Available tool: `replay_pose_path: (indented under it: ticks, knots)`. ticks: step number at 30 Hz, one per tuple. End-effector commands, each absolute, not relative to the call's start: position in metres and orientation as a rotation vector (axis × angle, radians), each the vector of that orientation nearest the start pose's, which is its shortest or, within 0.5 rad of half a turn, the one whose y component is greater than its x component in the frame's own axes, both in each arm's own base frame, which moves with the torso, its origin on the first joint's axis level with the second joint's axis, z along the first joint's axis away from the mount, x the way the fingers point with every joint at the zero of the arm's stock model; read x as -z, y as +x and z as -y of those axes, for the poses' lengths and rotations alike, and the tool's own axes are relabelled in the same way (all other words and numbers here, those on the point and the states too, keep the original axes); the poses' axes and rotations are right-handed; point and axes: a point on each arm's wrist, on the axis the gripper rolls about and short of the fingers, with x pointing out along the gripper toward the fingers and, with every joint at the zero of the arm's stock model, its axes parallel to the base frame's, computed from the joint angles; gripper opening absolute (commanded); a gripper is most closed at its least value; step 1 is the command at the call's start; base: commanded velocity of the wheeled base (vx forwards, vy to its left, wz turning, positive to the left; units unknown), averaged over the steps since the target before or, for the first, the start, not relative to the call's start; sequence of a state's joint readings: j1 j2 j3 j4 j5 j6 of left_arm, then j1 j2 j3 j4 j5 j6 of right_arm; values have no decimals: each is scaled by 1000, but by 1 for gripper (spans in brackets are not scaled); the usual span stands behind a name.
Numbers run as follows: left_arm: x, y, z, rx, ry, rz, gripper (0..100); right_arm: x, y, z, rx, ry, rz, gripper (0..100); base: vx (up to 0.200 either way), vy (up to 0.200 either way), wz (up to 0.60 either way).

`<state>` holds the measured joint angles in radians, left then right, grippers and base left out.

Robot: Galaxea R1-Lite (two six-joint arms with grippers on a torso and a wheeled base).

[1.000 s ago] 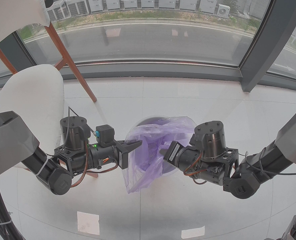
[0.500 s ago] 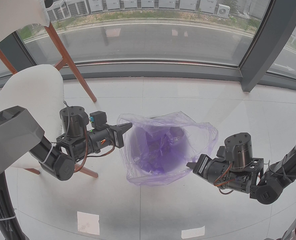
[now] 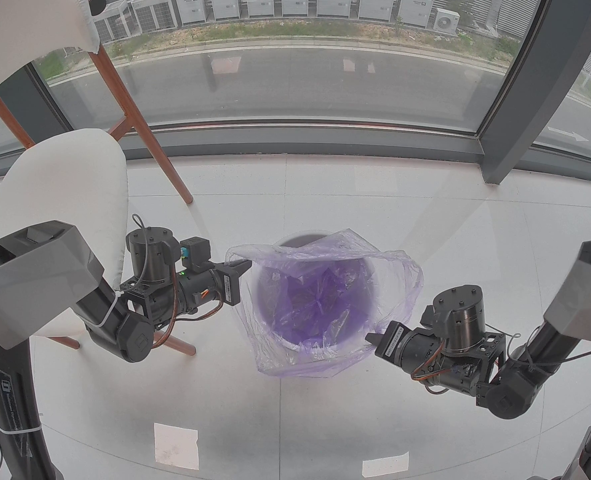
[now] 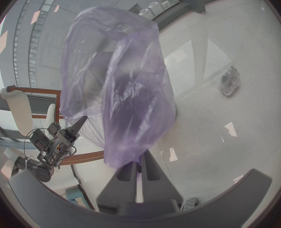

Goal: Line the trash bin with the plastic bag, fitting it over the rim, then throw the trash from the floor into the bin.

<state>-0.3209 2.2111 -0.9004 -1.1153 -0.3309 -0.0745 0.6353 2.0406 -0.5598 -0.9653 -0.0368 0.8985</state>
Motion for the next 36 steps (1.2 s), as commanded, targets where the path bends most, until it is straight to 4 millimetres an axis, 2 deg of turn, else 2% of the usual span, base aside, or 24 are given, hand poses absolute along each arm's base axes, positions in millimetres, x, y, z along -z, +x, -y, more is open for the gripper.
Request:
replay_pose_path:
  ticks: [1, 9, 15, 18, 24, 29, 33, 36]
  knots:
    - [-60, 382, 127, 601, -58, -239, 0, -11, 265, -186, -282, 621, -752, 0, 0, 0, 0]
    - [-50, 393, 128, 554, -54, -239, 0, -9, 279, -171, -230, 636, -729, 0, 0, 0, 0]
    - [-41, 399, 129, 532, -53, -248, 0, 0, 297, -154, -177, 636, -697, 0, 0, 0, 0]
    - [-35, 400, 128, 526, -54, -262, 0, 5, 303, -152, -174, 629, -679, 0, 0, 0, 0]
    - [-37, 406, 126, 510, -59, -247, 0, 14, 311, -156, -180, 617, -667, 0, 0, 0, 0]
    - [-46, 412, 126, 479, -86, -219, 0, 3, 324, -161, -207, 636, -604, 0, 0, 0, 0]
    - [-51, 412, 129, 482, -127, -217, 0, -20, 331, -163, -238, 663, -533, 0, 0, 0, 0]
    - [-52, 415, 128, 480, -128, -210, 0, -26, 336, -162, -241, 674, -505, 0, 0, 0, 0]
